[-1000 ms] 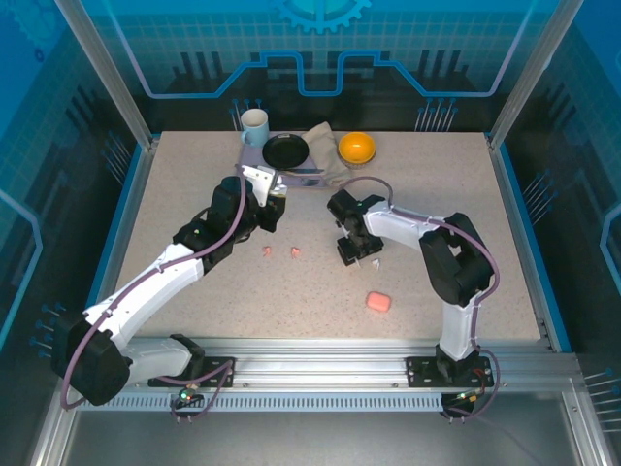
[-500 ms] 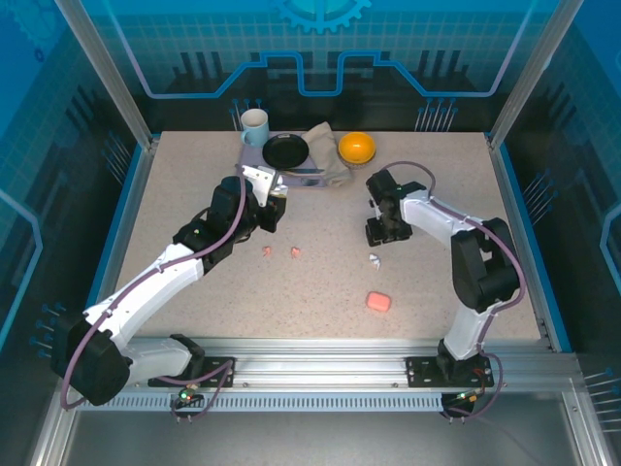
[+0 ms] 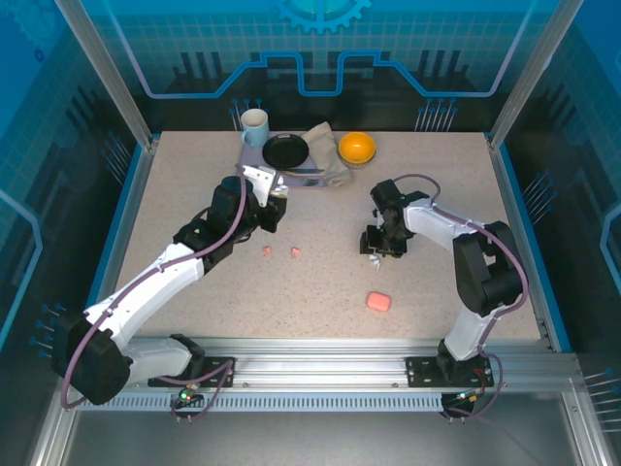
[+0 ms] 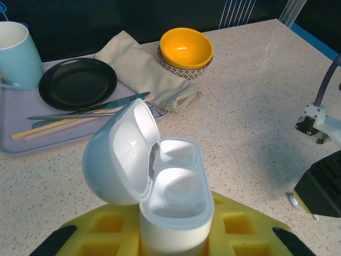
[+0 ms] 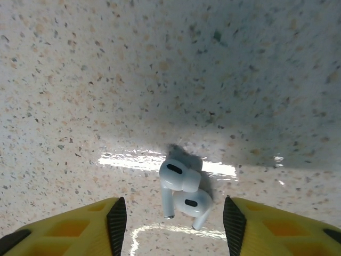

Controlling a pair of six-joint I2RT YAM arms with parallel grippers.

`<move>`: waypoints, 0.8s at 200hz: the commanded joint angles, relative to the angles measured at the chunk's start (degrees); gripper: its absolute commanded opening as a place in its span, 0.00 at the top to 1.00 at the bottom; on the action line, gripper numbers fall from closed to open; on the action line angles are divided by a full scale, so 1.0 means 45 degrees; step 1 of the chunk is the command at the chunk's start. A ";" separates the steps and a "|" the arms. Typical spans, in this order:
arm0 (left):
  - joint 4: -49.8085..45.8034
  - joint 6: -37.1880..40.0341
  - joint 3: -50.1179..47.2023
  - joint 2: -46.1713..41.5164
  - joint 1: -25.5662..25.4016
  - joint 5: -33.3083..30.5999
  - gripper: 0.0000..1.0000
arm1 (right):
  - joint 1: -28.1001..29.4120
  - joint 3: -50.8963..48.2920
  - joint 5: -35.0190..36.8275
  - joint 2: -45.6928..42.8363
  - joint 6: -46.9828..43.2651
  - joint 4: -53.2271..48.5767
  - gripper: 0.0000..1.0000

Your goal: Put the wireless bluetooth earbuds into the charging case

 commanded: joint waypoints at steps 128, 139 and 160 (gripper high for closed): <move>0.0472 -0.0186 0.0366 0.0011 0.0137 0.0236 1.00 | 0.1084 0.1548 -0.0241 0.1982 0.0706 0.0311 0.46; 0.0463 -0.0187 0.0361 0.0011 0.0126 0.0228 1.00 | 0.1146 0.1667 -0.0303 0.2104 0.0717 0.0301 0.46; 0.0482 -0.0217 0.0356 0.0011 0.0132 0.0258 1.00 | 0.1373 0.1986 -0.0055 0.2301 0.0704 -0.0018 0.46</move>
